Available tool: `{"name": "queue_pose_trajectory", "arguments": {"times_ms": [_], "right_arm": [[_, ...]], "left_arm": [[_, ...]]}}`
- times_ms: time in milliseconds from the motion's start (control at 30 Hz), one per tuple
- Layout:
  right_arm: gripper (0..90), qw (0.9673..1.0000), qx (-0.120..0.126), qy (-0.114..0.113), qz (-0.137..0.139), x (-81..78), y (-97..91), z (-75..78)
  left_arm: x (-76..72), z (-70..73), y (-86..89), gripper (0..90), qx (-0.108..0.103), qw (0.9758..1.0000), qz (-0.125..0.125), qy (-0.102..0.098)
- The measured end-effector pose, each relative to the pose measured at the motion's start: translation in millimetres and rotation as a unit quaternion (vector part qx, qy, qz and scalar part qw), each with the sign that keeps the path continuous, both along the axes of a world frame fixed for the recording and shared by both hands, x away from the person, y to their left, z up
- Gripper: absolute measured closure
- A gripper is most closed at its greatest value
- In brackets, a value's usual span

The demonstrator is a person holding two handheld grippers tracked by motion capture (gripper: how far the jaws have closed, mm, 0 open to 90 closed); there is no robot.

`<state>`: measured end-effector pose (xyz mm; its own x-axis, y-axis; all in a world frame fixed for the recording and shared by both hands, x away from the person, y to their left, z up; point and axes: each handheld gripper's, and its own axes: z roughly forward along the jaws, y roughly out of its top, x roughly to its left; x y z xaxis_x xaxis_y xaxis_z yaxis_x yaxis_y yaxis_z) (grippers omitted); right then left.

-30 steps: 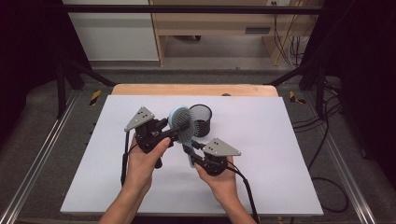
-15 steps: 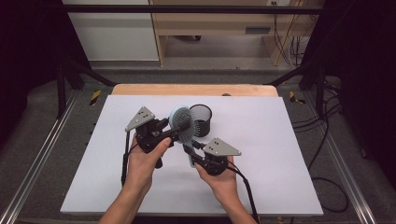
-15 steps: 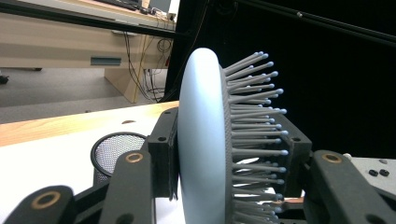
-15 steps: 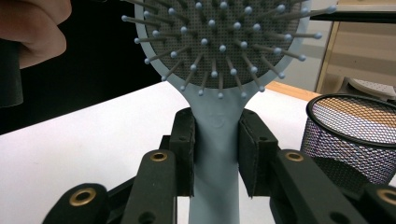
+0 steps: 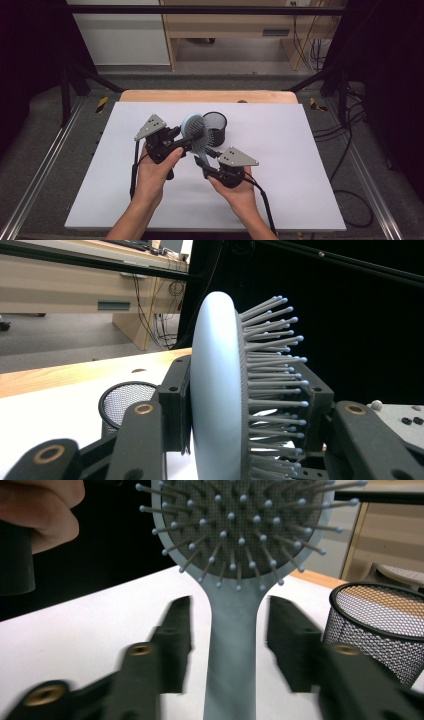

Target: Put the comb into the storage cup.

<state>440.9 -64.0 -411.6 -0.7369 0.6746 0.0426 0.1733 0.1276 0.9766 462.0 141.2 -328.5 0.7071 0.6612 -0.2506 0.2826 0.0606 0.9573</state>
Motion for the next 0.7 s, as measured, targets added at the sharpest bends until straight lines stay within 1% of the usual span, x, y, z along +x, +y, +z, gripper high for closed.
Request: {"name": "queue_pose_trajectory", "arguments": {"times_ms": [100, 167, 267, 333, 433, 500, 533, 567, 633, 700], "right_arm": [[40.5, 1.0000, -0.007, 0.004, 0.001, -1.9, -2.0, 0.4], [36.5, 0.9999, -0.013, 0.006, -0.002, -3.3, -4.6, 1.2], [31.5, 0.9999, -0.009, -0.005, -0.006, -3.1, -11.7, 0.2], [29.4, 0.9998, -0.016, -0.010, -0.011, -2.4, -20.6, -1.6], [24.1, 0.9995, -0.027, 0.002, -0.015, -1.9, -34.2, -3.6], [19.9, 0.9994, -0.023, 0.017, -0.018, -2.0, -45.2, -5.4], [17.3, 0.9993, -0.022, 0.022, -0.020, -2.4, -50.9, -6.3], [14.8, 0.9992, -0.021, 0.026, -0.024, -3.0, -56.3, -7.2], [8.7, 0.9987, -0.018, 0.034, -0.034, -4.4, -67.4, -9.8], [7.6, 0.9978, -0.017, 0.038, -0.051, -7.1, -80.3, -13.8]], "left_arm": [[0.1, 1.0, 1.1, 51.9, 0.008, 0.9999, 0.005, -0.011], [0.4, 1.5, 1.8, 51.9, 0.016, 0.9997, 0.006, -0.016], [0.9, 1.9, 1.9, 51.8, 0.019, 0.9996, 0.006, -0.020], [1.3, 2.5, 1.4, 51.8, 0.022, 0.9994, 0.007, -0.025], [1.7, 4.4, 0.4, 51.7, 0.029, 0.9990, 0.010, -0.033], [2.3, 6.0, -0.5, 51.7, 0.027, 0.9990, 0.009, -0.035], [2.7, 7.0, -0.6, 51.7, 0.030, 0.9988, 0.008, -0.038], [3.0, 7.9, -1.1, 51.7, 0.029, 0.9988, 0.009, -0.039], [4.0, 9.9, -1.4, 51.7, 0.034, 0.9984, 0.009, -0.044], [4.6, 11.7, -2.1, 51.6, 0.039, 0.9980, 0.010, -0.048]]}}
